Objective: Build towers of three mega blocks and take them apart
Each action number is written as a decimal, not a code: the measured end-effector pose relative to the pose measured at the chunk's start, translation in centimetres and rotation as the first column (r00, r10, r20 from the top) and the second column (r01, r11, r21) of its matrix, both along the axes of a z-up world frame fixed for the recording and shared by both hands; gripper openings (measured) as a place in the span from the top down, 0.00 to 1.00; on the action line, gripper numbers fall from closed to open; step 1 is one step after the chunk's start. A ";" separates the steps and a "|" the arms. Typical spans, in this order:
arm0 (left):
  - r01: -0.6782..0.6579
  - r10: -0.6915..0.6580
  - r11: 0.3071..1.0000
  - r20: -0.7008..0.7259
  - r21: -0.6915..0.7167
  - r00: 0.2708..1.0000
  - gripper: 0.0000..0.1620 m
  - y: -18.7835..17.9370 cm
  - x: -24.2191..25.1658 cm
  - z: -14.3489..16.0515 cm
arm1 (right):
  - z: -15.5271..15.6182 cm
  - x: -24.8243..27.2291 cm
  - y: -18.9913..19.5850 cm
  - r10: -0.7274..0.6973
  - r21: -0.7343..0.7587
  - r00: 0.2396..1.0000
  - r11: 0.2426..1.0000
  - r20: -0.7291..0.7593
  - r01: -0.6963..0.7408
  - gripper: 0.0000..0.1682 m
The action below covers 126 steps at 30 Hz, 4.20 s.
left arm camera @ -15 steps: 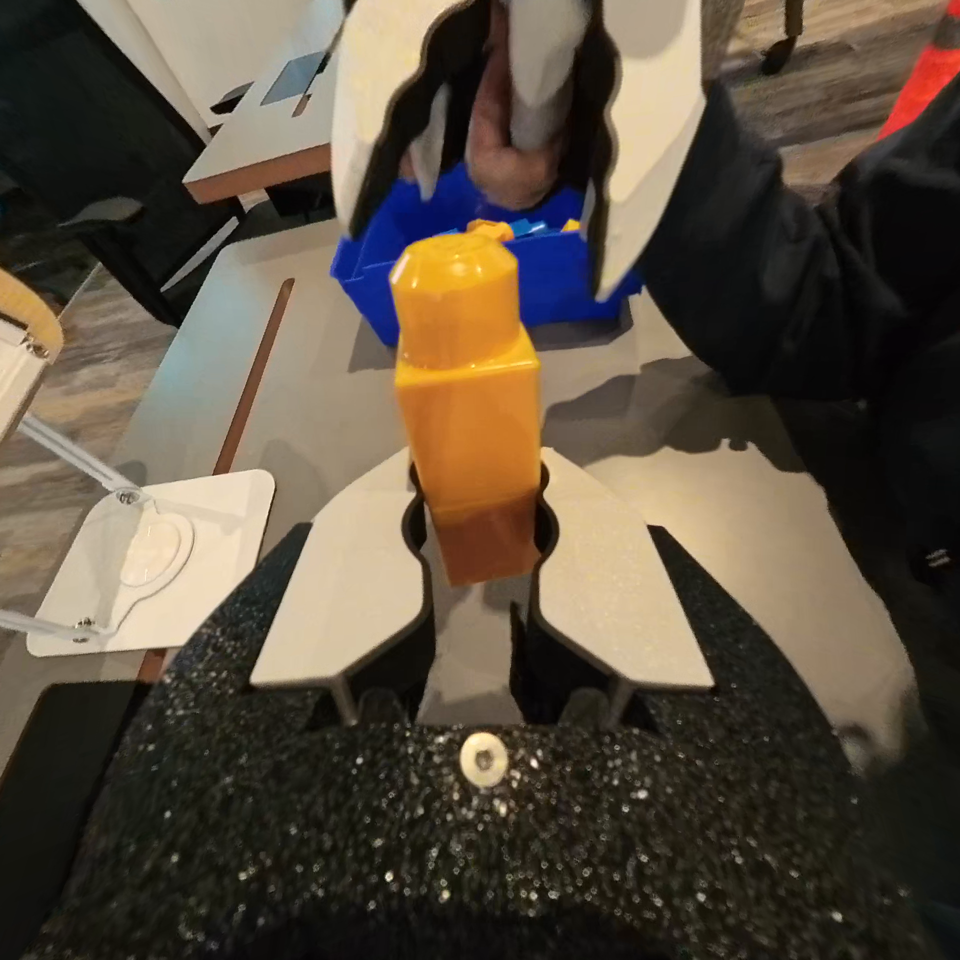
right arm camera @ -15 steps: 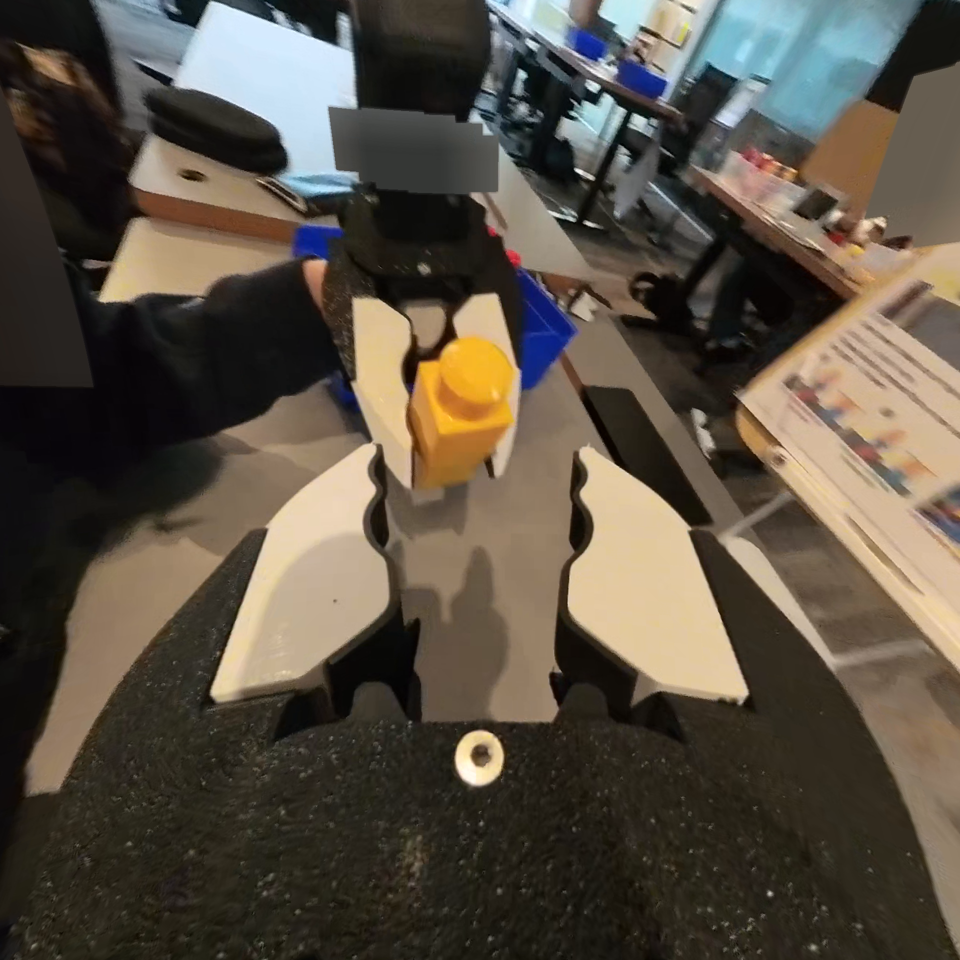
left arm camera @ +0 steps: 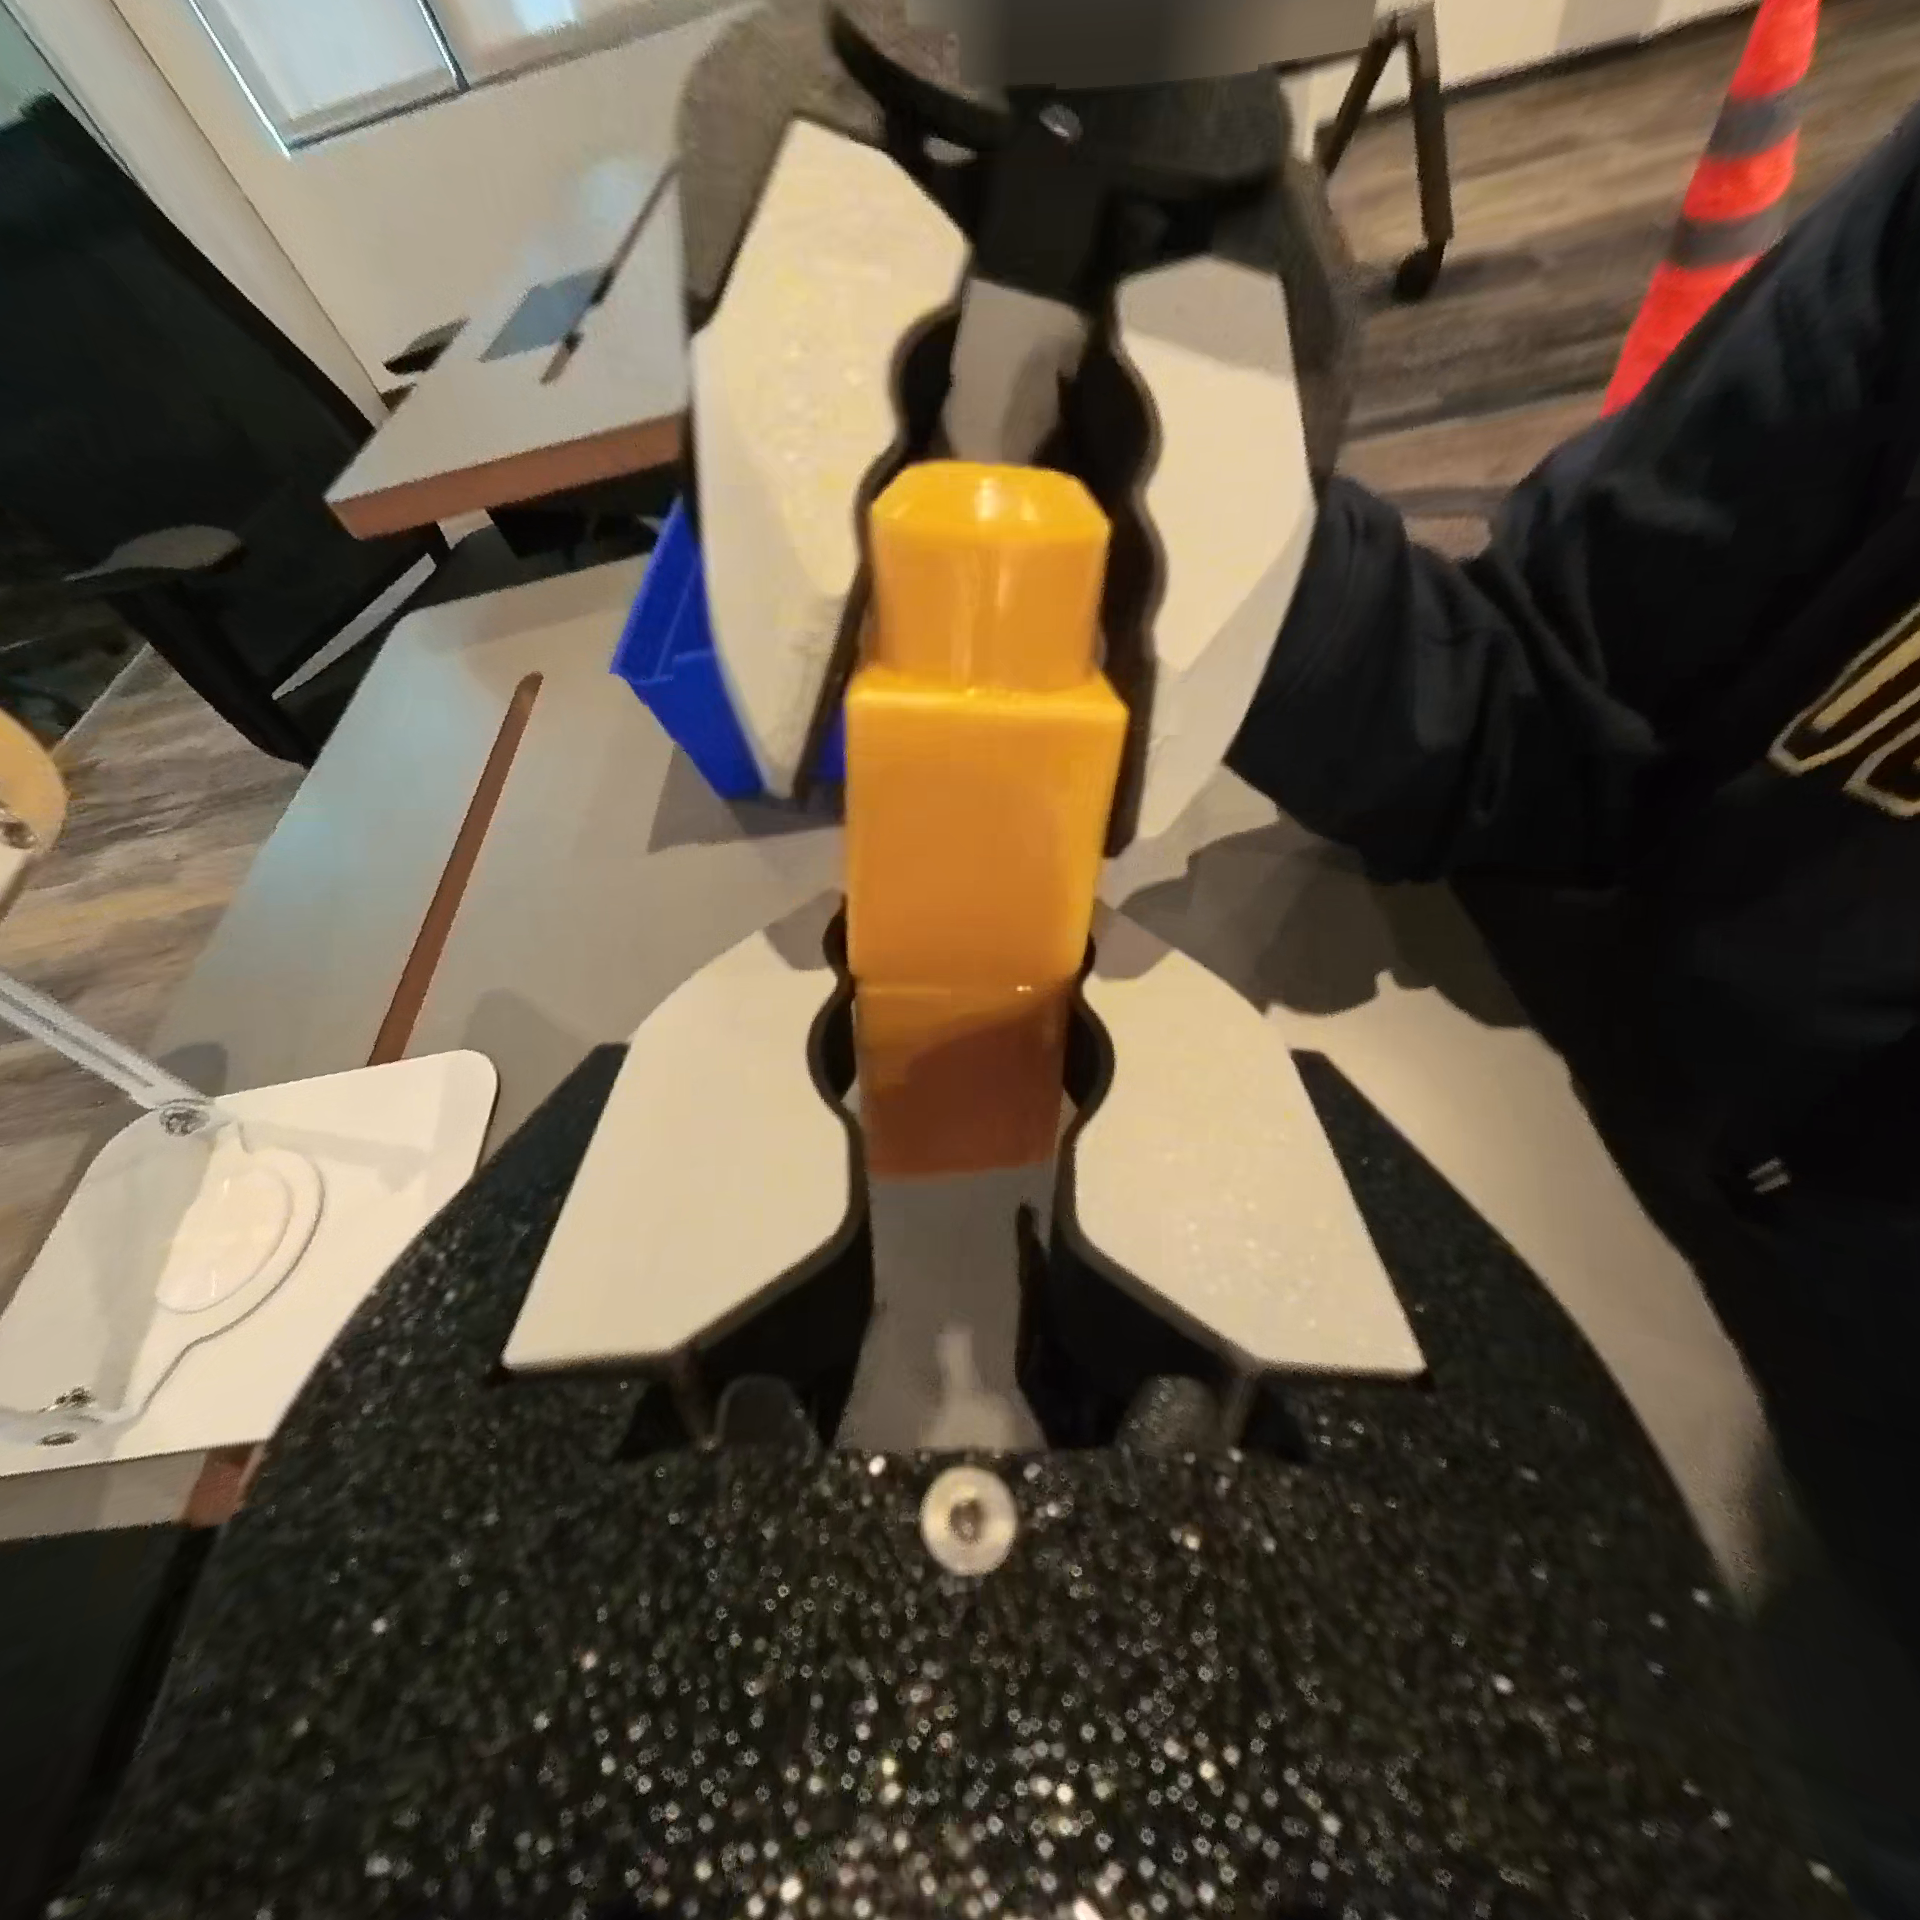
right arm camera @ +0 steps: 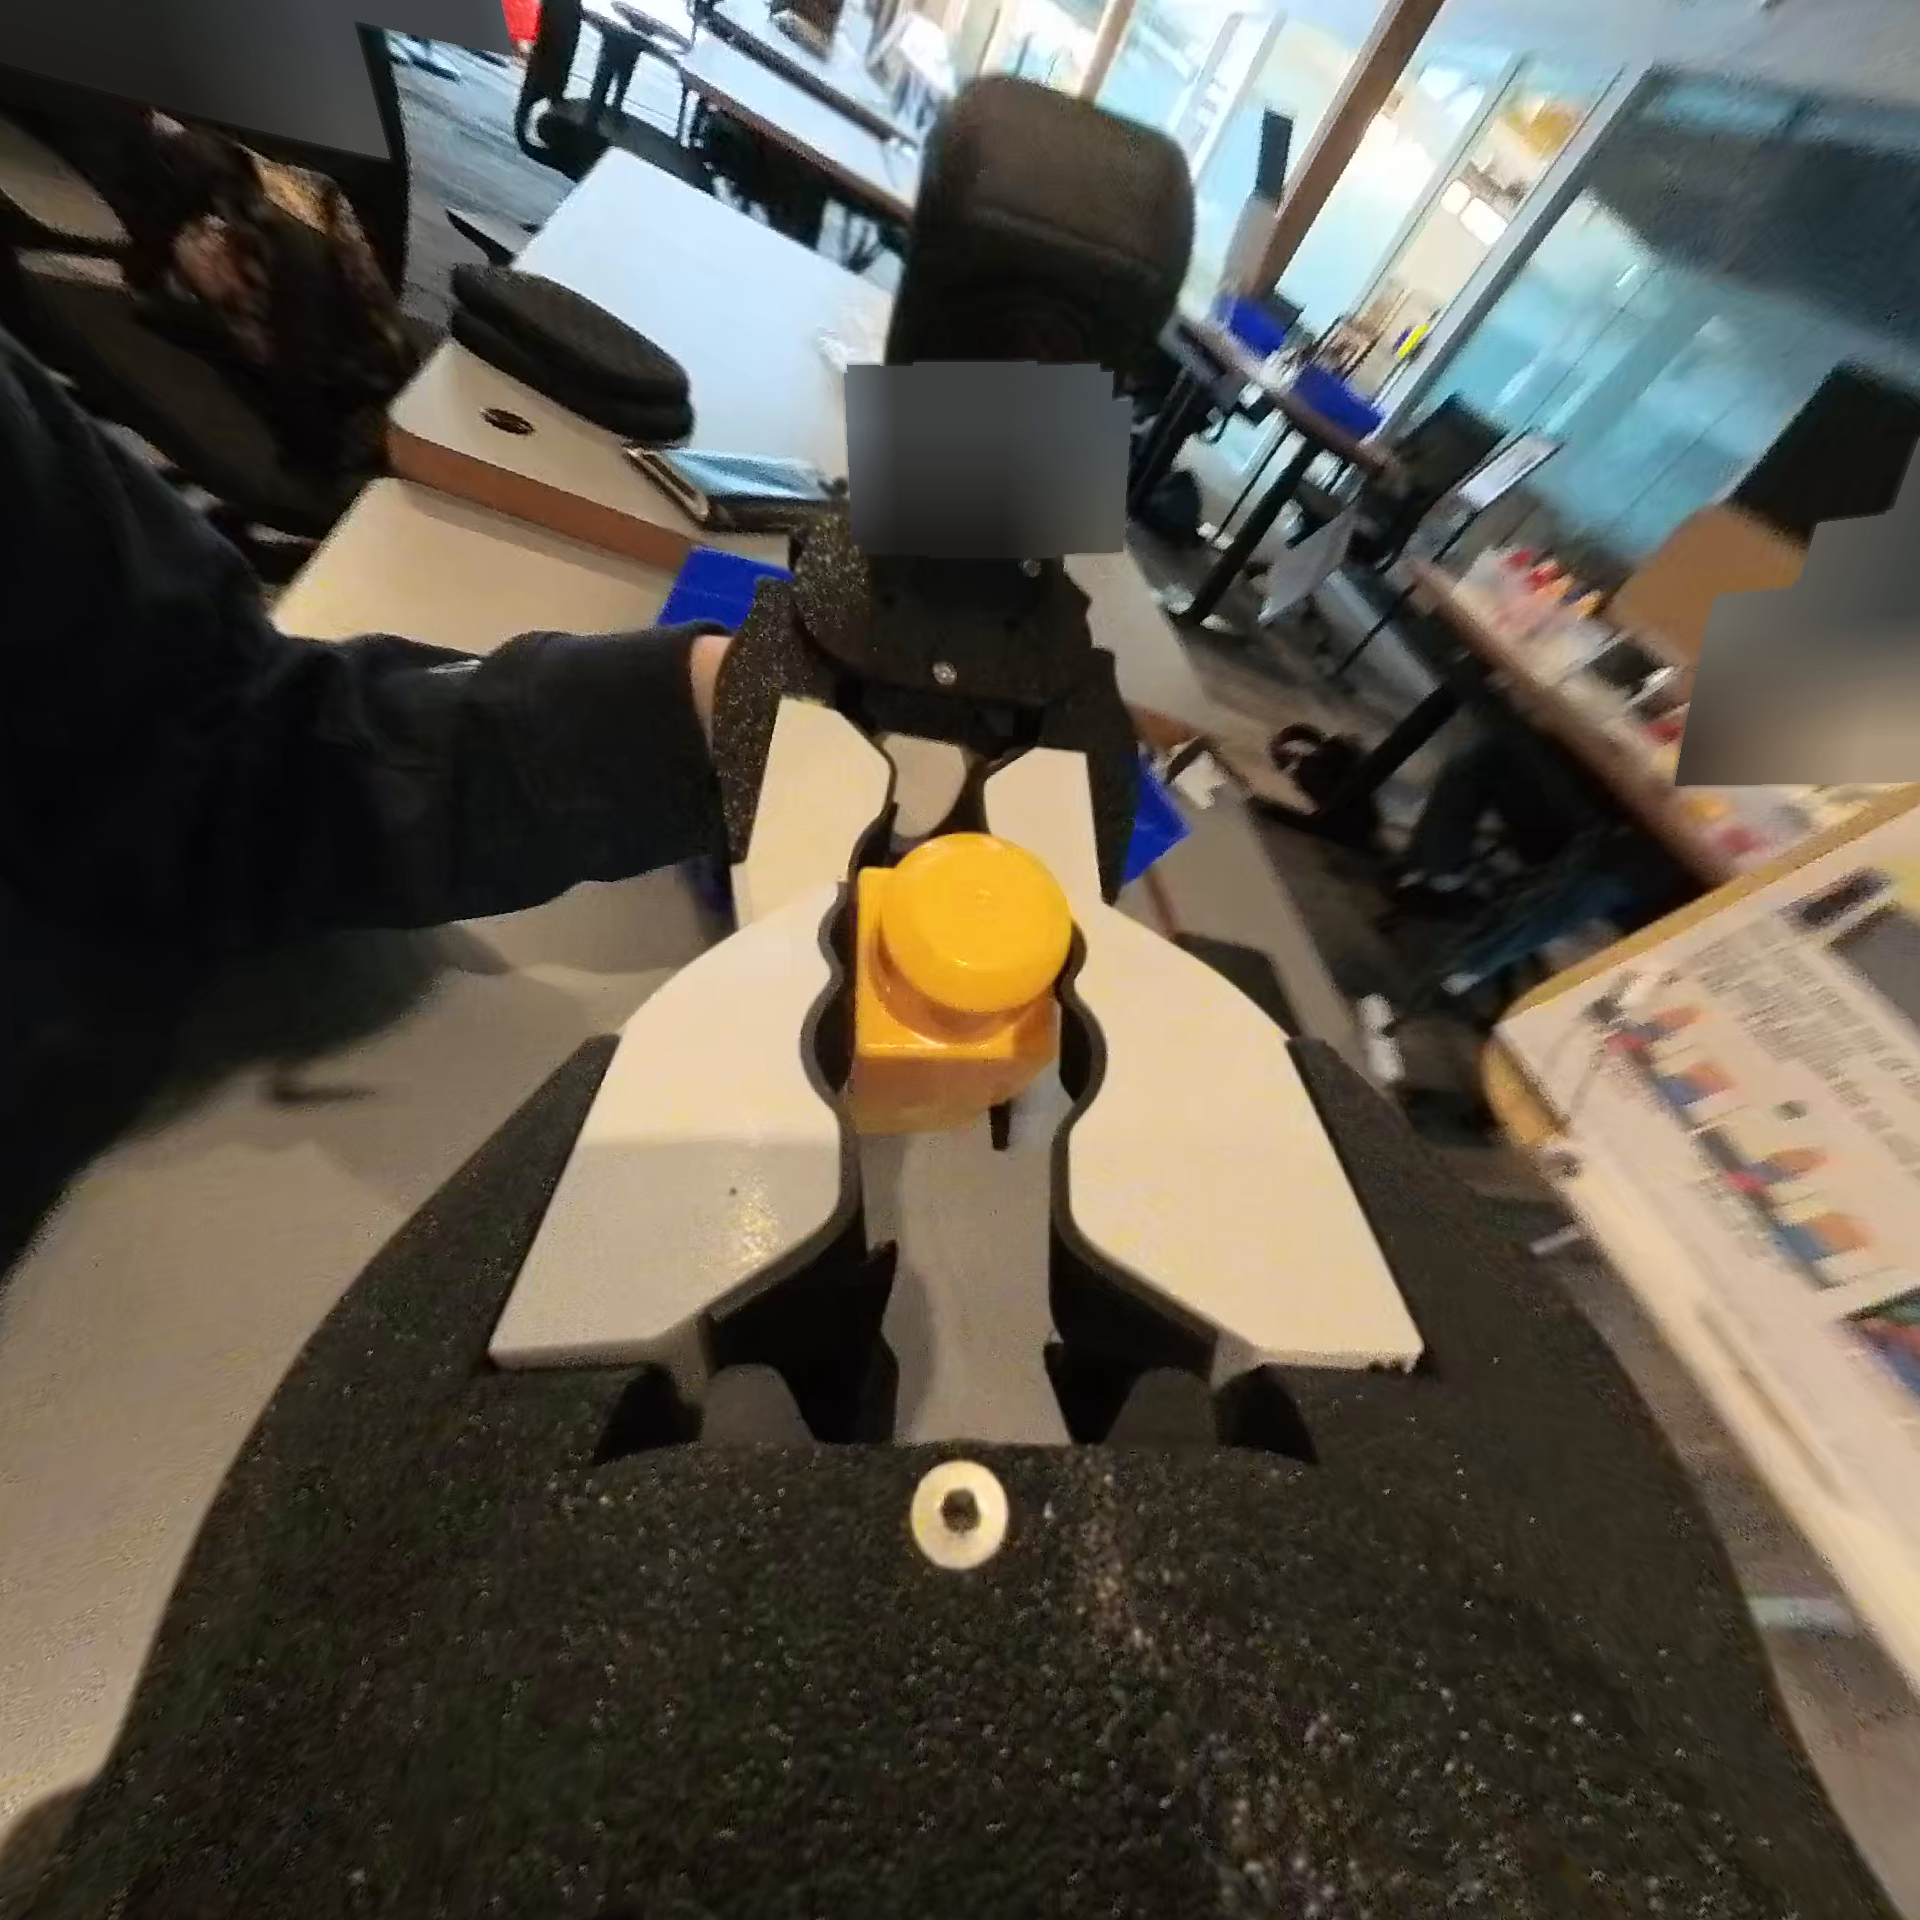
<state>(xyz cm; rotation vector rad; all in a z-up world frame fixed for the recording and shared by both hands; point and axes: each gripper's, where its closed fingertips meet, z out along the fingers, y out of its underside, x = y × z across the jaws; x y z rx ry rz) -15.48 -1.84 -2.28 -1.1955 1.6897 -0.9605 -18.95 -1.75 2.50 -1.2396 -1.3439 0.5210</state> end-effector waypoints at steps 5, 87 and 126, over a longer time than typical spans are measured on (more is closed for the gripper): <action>-0.003 0.005 0.999 0.047 -0.042 0.999 0.77 0.0 -0.3 0.9 | 0.9 -0.3 -0.4 -0.033 0.225 0.999 0.974 0.031 0.025 0.79; -0.191 0.181 0.981 0.190 0.037 0.965 0.67 3.4 -3.2 3.3 | -4.9 29.9 4.3 -0.916 -0.017 0.317 0.323 0.247 0.946 0.83; -0.961 0.991 -0.127 -0.068 -0.246 -0.114 0.63 18.3 -33.4 -3.9 | -1.0 18.6 7.1 -0.779 0.112 0.619 0.627 0.101 0.771 0.79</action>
